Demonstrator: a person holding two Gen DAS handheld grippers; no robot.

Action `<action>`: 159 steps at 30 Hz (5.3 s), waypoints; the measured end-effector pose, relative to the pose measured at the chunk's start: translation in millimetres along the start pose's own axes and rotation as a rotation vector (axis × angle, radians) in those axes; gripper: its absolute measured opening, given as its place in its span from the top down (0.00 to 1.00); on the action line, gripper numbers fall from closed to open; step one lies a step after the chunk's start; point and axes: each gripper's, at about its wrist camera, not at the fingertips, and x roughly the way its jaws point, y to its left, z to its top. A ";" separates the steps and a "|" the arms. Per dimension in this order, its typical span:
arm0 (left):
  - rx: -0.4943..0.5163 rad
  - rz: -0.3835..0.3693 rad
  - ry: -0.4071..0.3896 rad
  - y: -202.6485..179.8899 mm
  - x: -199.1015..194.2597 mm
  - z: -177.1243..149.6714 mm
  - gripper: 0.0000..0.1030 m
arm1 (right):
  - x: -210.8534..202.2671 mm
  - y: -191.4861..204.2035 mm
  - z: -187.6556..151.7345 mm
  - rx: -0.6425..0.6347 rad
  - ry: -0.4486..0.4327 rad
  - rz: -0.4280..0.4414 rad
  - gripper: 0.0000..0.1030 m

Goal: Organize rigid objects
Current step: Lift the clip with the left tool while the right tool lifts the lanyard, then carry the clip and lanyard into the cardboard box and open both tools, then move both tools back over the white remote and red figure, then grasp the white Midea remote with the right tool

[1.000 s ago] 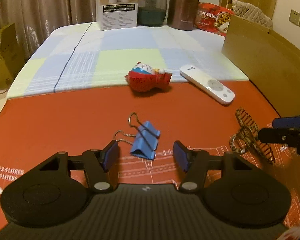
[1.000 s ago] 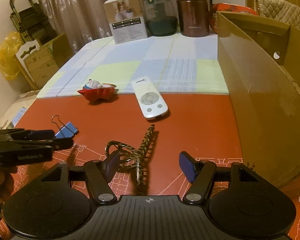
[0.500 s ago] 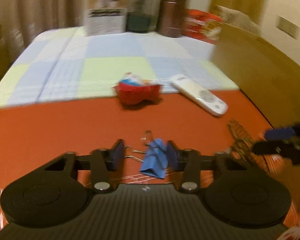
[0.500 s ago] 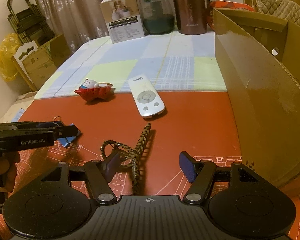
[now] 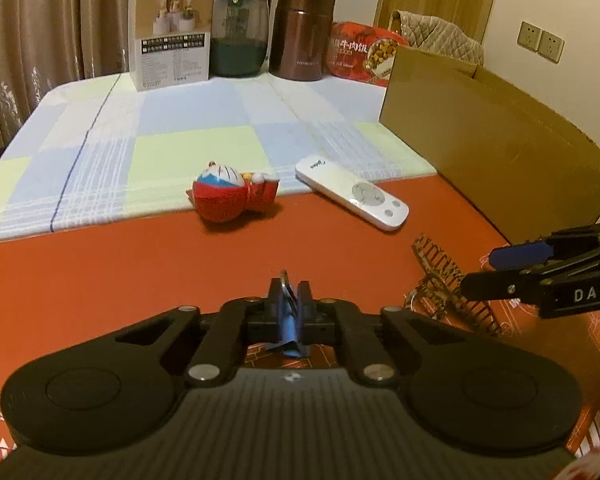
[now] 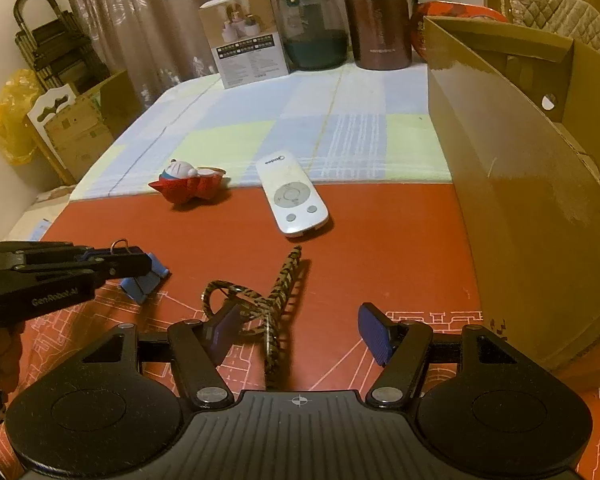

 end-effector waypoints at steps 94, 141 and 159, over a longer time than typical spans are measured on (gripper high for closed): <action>-0.013 -0.192 -0.200 -165.7 -20.8 137.6 0.74 | -174.5 -179.6 52.4 0.392 -0.440 -0.162 0.30; -0.072 0.194 -0.078 38.3 6.4 52.6 0.22 | 79.6 16.0 60.9 -0.212 -0.096 -0.030 0.30; -0.006 0.162 -0.066 26.3 37.6 54.6 0.22 | 113.8 10.4 70.1 -0.217 -0.077 -0.055 0.63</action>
